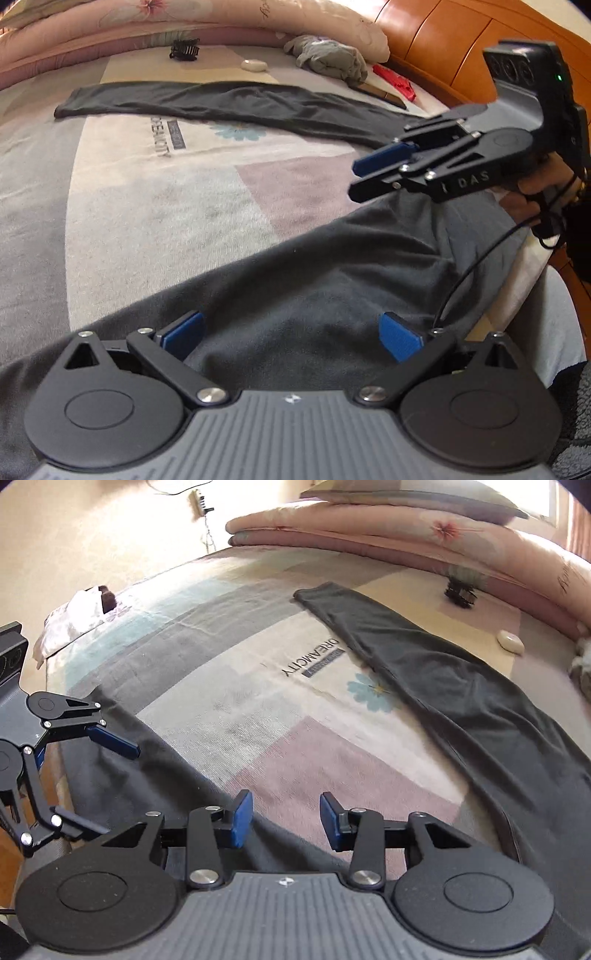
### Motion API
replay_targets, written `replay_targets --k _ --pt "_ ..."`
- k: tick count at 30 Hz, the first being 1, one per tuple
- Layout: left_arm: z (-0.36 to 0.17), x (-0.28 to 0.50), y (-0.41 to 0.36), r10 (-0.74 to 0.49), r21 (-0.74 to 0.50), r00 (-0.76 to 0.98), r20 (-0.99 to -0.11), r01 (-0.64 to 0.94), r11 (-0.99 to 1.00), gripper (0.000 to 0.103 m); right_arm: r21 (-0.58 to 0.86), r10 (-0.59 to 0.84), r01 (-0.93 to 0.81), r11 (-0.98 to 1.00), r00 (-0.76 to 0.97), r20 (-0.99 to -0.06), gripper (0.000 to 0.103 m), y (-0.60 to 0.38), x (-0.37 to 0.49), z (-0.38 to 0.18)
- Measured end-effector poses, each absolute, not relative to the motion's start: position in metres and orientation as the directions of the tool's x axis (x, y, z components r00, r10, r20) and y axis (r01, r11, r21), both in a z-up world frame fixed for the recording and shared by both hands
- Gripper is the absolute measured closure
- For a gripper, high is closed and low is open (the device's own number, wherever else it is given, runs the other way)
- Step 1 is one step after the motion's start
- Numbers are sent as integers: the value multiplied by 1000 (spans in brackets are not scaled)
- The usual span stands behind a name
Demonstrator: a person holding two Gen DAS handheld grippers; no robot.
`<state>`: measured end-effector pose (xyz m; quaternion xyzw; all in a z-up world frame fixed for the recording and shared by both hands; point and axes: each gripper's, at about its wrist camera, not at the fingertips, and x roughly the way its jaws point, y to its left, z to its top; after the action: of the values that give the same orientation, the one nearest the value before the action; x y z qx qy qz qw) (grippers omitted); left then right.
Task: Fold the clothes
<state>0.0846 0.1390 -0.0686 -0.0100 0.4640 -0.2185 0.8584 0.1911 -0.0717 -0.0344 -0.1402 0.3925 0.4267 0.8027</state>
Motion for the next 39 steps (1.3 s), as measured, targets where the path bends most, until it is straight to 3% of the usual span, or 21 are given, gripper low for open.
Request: replay_targets --k 7,13,15,17,18,20,23,27,32,36,39 --pt "-74 56 156 -392 -250 457 -799 340 906 3 13 516 -875 484 273 -812 58 -35 178 -72" --pt "-70 49 155 -386 -232 441 -810 363 902 2 -120 478 -902 414 328 -815 59 -31 154 -67" --pt "-71 49 155 -383 -229 443 -810 363 903 2 -140 475 -913 383 324 -818 66 -26 152 -66" --pt "-71 49 154 -379 -224 448 -809 361 905 2 -122 476 -926 357 293 -829 89 -20 154 -66" --pt "-70 49 154 -377 -222 452 -808 360 906 2 -113 477 -932 343 277 -834 95 -17 155 -66" --pt "-67 46 154 -375 -217 464 -803 359 908 2 -122 475 -934 335 279 -835 99 -13 156 -65" --pt "-60 44 159 -368 -200 500 -784 358 912 2 -129 484 -917 377 314 -817 99 -13 163 -63" --pt "-73 45 170 -339 -212 455 -824 307 928 2 -109 493 -892 438 340 -801 99 -16 166 -66" --pt "-58 31 177 -309 -158 507 -805 319 935 2 -94 501 -865 492 370 -782 91 -30 152 -43" --pt "-54 34 181 -209 -30 585 -784 301 953 2 -95 481 -850 518 381 -790 87 -51 119 -25" --pt "-71 40 183 -104 65 586 -803 260 963 3 -69 438 -799 597 397 -807 77 -74 97 -34"
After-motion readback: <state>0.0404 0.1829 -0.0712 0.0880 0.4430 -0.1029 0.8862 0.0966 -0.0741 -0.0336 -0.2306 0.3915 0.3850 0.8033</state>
